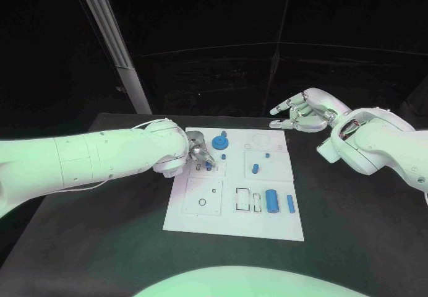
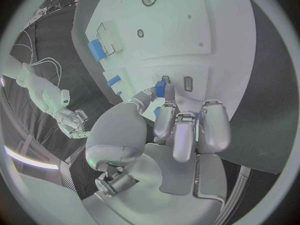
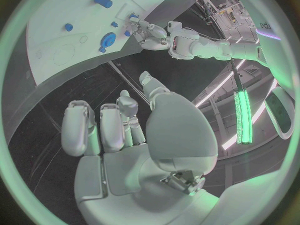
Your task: Assemble the parts on the task board
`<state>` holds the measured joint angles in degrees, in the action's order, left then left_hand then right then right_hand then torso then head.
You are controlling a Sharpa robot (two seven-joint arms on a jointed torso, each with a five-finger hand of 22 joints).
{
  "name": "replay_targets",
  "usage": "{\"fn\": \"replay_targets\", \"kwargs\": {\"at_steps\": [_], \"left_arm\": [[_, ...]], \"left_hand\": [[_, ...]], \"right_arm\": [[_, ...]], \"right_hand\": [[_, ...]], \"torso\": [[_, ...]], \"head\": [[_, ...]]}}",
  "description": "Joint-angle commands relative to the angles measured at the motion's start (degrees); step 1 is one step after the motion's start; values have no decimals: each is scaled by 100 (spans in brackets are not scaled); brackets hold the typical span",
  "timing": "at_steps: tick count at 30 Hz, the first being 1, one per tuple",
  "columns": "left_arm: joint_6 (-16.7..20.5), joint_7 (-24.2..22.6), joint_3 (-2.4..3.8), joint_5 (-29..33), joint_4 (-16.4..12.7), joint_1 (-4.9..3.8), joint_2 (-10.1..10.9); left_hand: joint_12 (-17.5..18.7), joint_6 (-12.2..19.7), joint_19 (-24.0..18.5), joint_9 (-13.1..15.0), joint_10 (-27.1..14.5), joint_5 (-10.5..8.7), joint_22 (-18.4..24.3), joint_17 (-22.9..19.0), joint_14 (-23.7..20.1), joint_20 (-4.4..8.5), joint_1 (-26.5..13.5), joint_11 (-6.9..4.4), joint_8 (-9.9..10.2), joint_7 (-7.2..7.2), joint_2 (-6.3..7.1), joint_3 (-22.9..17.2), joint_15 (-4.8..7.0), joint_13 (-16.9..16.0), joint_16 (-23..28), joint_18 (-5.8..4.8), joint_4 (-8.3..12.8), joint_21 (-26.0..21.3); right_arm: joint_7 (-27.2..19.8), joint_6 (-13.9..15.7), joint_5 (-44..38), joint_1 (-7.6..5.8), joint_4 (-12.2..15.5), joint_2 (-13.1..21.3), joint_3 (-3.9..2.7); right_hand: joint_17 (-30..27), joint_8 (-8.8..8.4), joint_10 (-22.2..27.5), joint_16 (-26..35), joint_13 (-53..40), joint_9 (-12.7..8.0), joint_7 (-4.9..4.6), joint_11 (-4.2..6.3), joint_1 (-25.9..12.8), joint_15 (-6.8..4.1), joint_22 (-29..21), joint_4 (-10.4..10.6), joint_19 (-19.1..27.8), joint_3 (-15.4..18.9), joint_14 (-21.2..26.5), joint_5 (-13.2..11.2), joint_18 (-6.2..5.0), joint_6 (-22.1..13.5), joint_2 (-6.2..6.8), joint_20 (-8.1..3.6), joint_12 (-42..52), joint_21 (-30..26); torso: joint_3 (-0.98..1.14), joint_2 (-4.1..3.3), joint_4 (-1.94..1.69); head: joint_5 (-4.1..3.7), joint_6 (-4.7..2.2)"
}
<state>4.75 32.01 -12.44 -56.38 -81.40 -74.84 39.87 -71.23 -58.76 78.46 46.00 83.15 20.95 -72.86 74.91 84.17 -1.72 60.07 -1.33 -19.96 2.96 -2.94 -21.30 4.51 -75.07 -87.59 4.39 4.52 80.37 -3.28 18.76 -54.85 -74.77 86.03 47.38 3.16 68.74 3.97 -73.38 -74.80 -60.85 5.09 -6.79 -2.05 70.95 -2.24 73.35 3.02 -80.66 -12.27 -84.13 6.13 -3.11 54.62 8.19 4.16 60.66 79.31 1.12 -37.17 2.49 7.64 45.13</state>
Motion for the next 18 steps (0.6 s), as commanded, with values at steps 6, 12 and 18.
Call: {"fn": "replay_targets", "kwargs": {"at_steps": [6,12,18], "left_arm": [[-214,50,-3,-205,-27,2,34],[-269,66,-7,-217,-37,6,42],[-312,78,-9,-220,-55,10,46]], "left_hand": [[-2,-23,30,10,19,20,10,1198,507,5,43,3,-36,-6,-19,-1207,42,-354,-30,-29,1178,25],[2,-24,29,12,18,24,10,1199,508,5,41,2,-38,-6,-14,-1214,42,-352,-31,-29,1178,24],[1,-25,28,15,20,30,12,1200,508,6,39,2,-42,-7,-9,-1223,41,-353,-32,-29,1178,23]], "right_arm": [[-3,-58,-5,-11,0,-2,-3],[-3,-69,-5,-11,-3,-7,-3],[-1,-76,-5,-10,-14,-11,-3]], "right_hand": [[0,-18,-1,39,10,8,-1,7,-27,-9,-9,-5,16,5,-89,30,-77,35,-33,-10,-32,-37],[0,-18,-1,39,10,8,-1,7,-27,-9,-9,-5,16,5,-89,30,-77,35,-33,-10,-32,-37],[0,-18,-1,39,10,8,-1,7,-27,-9,-9,-5,16,5,-89,30,-77,35,-33,-10,-32,-37]], "torso": [[1,2,-2],[1,-2,-1],[2,0,-5]], "head": [[2,14],[7,15],[0,-4]]}}
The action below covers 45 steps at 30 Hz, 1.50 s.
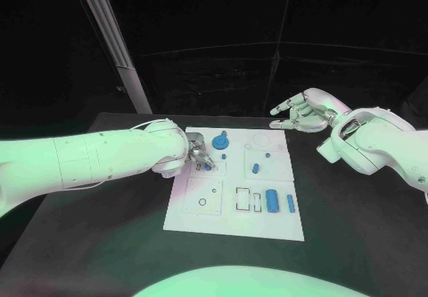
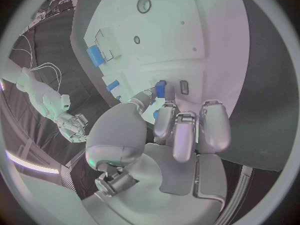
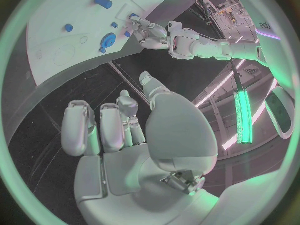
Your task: Assemble the parts on the task board
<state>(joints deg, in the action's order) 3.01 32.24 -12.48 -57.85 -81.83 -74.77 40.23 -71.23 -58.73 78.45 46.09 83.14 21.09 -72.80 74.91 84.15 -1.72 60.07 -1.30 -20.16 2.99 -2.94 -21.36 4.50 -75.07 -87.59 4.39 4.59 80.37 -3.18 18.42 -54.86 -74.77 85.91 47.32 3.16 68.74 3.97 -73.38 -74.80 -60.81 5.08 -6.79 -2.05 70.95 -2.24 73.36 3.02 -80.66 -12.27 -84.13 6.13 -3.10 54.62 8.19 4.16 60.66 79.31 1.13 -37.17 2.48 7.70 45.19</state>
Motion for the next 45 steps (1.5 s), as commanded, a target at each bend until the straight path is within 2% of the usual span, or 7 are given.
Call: {"fn": "replay_targets", "kwargs": {"at_steps": [1,11,28,34,39,42,45], "left_arm": [[-141,55,-6,-72,-11,4,9],[-149,48,-7,-72,74,7,-44],[-353,104,-8,27,252,7,-181],[-346,108,-8,33,299,7,-200],[-302,120,-8,34,334,7,-210],[-288,124,-8,34,348,7,-214],[-274,129,-8,35,359,7,-219]], "left_hand": [[1,-27,28,5,21,15,7,1200,509,6,39,-1,-22,-9,-8,-1217,42,-352,-32,-30,1172,24],[11,-27,23,17,24,-2,10,1192,508,6,-9,4,-36,-7,25,-1232,41,-347,-27,-29,1145,19],[43,-18,24,87,44,-329,3,1185,506,61,-633,-80,-135,-133,320,-1054,107,-348,-23,-27,561,-14],[28,-73,35,81,51,-853,-9,1188,507,86,-821,-103,-163,-163,415,-950,131,-369,-26,-30,341,-21],[12,-134,44,65,60,-1640,-18,1194,509,94,-1044,-101,-183,-161,499,-744,135,-389,-30,-32,40,-28],[8,-157,46,64,62,-1807,-20,1198,510,97,-1115,-98,-196,-156,543,-656,136,-396,-33,-32,-76,-32],[3,-178,48,66,64,-1832,-23,1197,510,101,-1203,-94,-211,-155,614,-544,140,-403,-33,-32,-194,-34]], "right_arm": [[-10,-43,-4,-11,-3,-5,-3],[-8,-42,-4,-11,-4,-5,-3],[10,-55,-4,-11,9,-6,-3],[11,-51,-4,-11,9,-8,-3],[12,-47,-4,-11,8,-10,-3],[14,-46,-4,-11,10,-8,-3],[21,-49,-4,-11,12,-6,-3]], "right_hand": [[0,-18,0,39,5,9,-1,8,-27,-9,-9,-5,16,5,-89,30,-78,35,-33,-10,-32,-37],[-3,-19,-1,43,8,10,-1,7,-37,-9,-13,0,17,6,-90,31,-79,35,-36,-10,-33,-40],[-10,-19,5,50,20,10,-1,8,-45,-9,-26,2,23,6,-89,31,-82,36,-38,-10,-43,-50],[-22,-20,11,61,32,10,-2,7,-50,-9,-39,3,29,8,-87,31,-85,34,-36,-11,-54,-59],[-28,-22,14,67,36,10,-2,6,-60,-9,-46,6,32,12,-86,29,-86,31,-32,-11,-57,-65],[-28,-22,14,67,36,10,-2,6,-60,-9,-46,6,32,12,-86,29,-86,31,-32,-11,-57,-65],[-32,-22,17,71,41,10,-3,6,-64,-9,-54,7,36,13,-85,29,-88,30,-30,-11,-62,-71]], "torso": [[1,2,-5],[3,2,6],[1,0,3],[3,3,-1],[2,3,0],[3,3,3],[4,0,4]], "head": [[-6,-13],[-2,-4],[-11,33],[-16,40],[-16,39],[-14,39],[-16,38]]}}
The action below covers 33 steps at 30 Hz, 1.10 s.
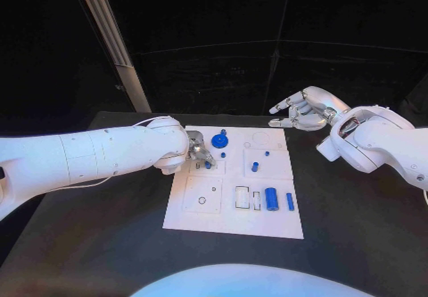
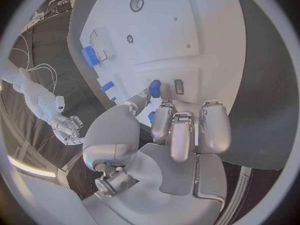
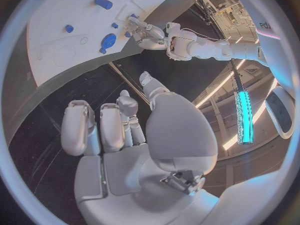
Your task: Assemble the parts on the task board
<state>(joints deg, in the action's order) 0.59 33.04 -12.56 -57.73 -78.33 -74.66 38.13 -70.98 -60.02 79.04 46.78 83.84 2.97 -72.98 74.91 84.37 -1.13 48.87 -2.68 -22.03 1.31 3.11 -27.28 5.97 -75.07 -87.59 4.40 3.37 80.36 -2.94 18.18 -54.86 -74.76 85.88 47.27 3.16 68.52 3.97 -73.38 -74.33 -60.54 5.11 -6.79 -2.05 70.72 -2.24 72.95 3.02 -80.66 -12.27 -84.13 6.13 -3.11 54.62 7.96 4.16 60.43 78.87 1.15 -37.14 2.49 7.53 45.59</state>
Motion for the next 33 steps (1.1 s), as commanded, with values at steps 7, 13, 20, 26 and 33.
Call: {"fn": "replay_targets", "kwargs": {"at_steps": [7,13,20,26,33], "left_arm": [[-14,51,1,22,21,-4,-19],[39,13,2,35,-28,-3,46],[218,-85,68,284,-212,-33,297],[144,-144,403,565,-289,-159,468],[-497,-143,558,709,84,-438,441]], "left_hand": [[-25,-63,-8,3,-5,-20,-11,1202,489,52,-118,38,-39,5,76,153,2,-409,-36,-33,-215,-37],[-26,-89,-9,13,-3,-21,-10,1198,488,64,-84,25,-70,-9,281,298,14,-417,-34,-32,-420,-46],[21,-30,-28,-12,-27,-22,21,1158,477,64,86,32,-48,-11,725,1076,-5,-407,-6,-24,-1210,-84],[95,111,-47,-108,-68,-20,50,1125,469,19,249,57,66,49,677,1706,-53,-382,16,-18,-1312,-120],[134,157,-78,-289,-88,125,92,1098,463,-26,774,99,189,95,317,1995,-89,-375,34,-4,-1136,-170]], "right_arm": [[9,-39,-4,-11,18,-1,-3],[8,-44,-4,-11,14,0,-3],[5,-41,-4,-11,-5,5,-3],[2,-39,-4,-11,-41,-9,-3],[5,-50,-4,-11,-71,-31,-3]], "right_hand": [[-16,-24,26,32,31,8,-3,5,-48,-9,-27,9,43,17,-83,27,-91,28,-3,-11,-54,-38],[-21,-25,27,36,32,7,-4,5,-52,-9,-24,10,41,18,-83,27,-90,25,0,-10,-55,-36],[-24,-27,31,43,41,7,-5,4,-68,-8,-37,16,46,26,-82,24,-92,20,7,-10,-61,-47],[-28,-28,37,49,52,7,-6,3,-82,-7,-49,22,51,32,-82,22,-95,16,13,-10,-70,-56],[-28,-28,37,49,52,7,-6,3,-82,-7,-49,22,51,32,-82,22,-95,16,13,-10,-70,-56]], "torso": [[2,-2,-4],[-4,5,-2],[1,6,-2],[-2,0,3],[5,-1,-1]], "head": [[-8,2],[-12,6],[-27,-6],[-31,-34],[-22,-54]]}}
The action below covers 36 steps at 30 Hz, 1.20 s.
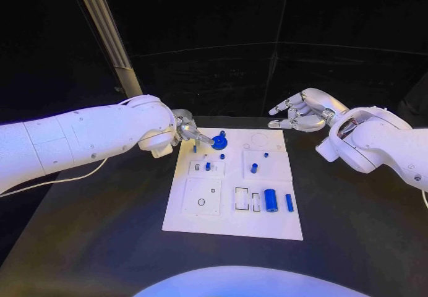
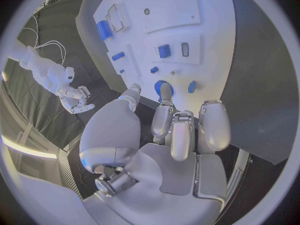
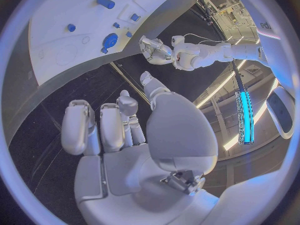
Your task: Assemble the parts on the task board
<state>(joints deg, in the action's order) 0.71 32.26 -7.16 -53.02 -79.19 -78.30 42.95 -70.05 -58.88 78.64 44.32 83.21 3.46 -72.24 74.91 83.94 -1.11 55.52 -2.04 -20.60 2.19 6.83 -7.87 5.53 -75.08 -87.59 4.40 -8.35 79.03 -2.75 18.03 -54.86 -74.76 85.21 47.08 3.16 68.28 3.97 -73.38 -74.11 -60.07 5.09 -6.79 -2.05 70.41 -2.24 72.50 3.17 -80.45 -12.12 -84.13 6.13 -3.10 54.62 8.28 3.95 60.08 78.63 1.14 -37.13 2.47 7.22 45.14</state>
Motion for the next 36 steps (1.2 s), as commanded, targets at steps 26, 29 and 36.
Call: {"fn": "replay_targets", "kwargs": {"at_steps": [26,29,36], "left_arm": [[-1666,-275,36,-700,2650,20,-1386],[-1752,-315,37,-725,2771,76,-1457],[-1894,-383,39,-745,2969,177,-1580]], "left_hand": [[96,22,-78,-383,-56,-59,75,1062,497,-74,218,79,195,54,-454,625,-87,-362,59,16,75,-116],[88,19,-73,-389,-53,-59,68,1070,499,-74,229,78,194,52,-472,636,-86,-367,54,14,78,-112],[92,18,-71,-413,-55,-57,65,1070,499,-72,283,76,200,52,-537,676,-84,-367,53,14,99,-114]], "right_arm": [[-22,-76,-4,-10,-25,-85,-3],[-24,-83,-4,-10,-27,-92,-3],[-35,-104,-4,-9,-38,-112,-3]], "right_hand": [[18,-27,25,16,-11,10,-6,2,-68,-6,10,18,19,19,-88,23,-91,14,-25,12,-14,-25],[17,-27,23,19,-11,10,-6,2,-76,-6,3,24,22,18,-89,23,-93,13,-31,12,-12,-30],[18,-26,23,21,-9,11,-6,2,-77,-6,5,27,19,11,-90,32,-92,13,-46,12,-11,-31]], "torso": [[-4,-11,1],[-5,-14,2],[-8,-13,7]], "head": [[110,1],[120,6],[134,22]]}}
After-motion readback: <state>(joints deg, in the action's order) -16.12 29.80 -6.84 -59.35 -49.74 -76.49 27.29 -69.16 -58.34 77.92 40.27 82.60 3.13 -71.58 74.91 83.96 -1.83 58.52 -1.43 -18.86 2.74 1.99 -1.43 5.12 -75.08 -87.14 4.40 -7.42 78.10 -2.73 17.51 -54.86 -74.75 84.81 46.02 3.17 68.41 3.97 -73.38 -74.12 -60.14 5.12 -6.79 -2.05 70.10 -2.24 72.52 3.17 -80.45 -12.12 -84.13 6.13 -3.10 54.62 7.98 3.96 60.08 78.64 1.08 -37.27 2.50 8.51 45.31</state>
